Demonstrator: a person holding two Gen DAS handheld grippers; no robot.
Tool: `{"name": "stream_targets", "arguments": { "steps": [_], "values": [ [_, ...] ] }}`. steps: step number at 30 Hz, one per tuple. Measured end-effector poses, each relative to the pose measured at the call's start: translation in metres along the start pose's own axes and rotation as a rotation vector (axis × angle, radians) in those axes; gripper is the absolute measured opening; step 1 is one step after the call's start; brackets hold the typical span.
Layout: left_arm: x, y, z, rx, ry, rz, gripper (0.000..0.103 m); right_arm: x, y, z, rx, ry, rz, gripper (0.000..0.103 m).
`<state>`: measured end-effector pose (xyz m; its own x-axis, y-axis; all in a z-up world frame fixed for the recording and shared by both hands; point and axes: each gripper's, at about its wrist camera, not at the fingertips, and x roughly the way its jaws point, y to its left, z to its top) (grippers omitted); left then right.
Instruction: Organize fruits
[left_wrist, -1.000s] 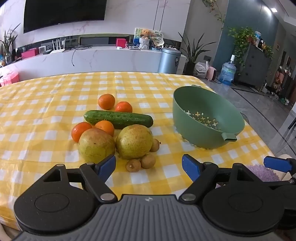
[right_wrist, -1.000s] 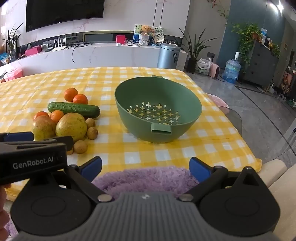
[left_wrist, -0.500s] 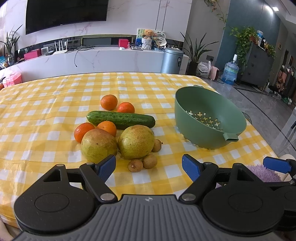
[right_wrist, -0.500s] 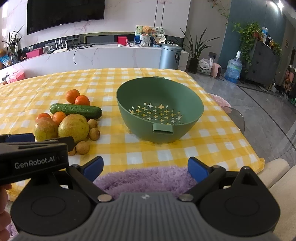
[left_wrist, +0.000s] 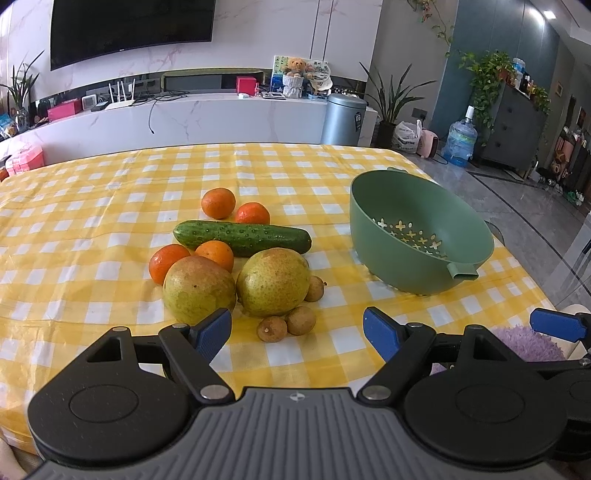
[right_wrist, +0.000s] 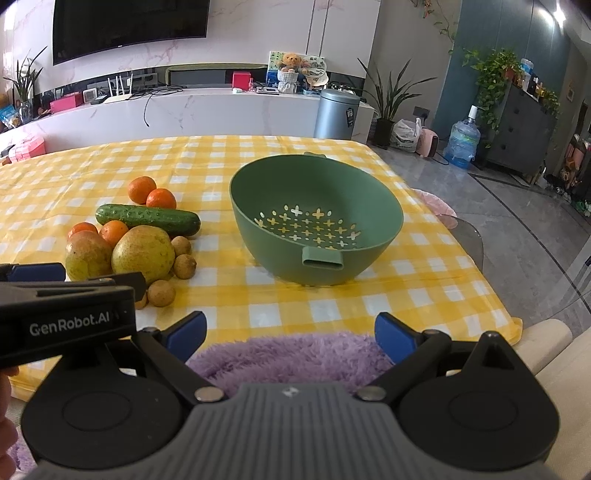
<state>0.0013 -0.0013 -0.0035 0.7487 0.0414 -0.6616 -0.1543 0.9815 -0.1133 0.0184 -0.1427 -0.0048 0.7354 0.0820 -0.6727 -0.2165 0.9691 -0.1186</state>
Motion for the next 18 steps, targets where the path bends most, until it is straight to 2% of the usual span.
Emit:
{"name": "stream_targets", "arguments": {
  "steps": [18],
  "values": [
    [0.0011, 0.0015, -0.0009, -0.008, 0.009, -0.002, 0.095, 0.0006, 0.0004, -0.0003, -0.004, 0.005, -0.001, 0.094]
  ]
}}
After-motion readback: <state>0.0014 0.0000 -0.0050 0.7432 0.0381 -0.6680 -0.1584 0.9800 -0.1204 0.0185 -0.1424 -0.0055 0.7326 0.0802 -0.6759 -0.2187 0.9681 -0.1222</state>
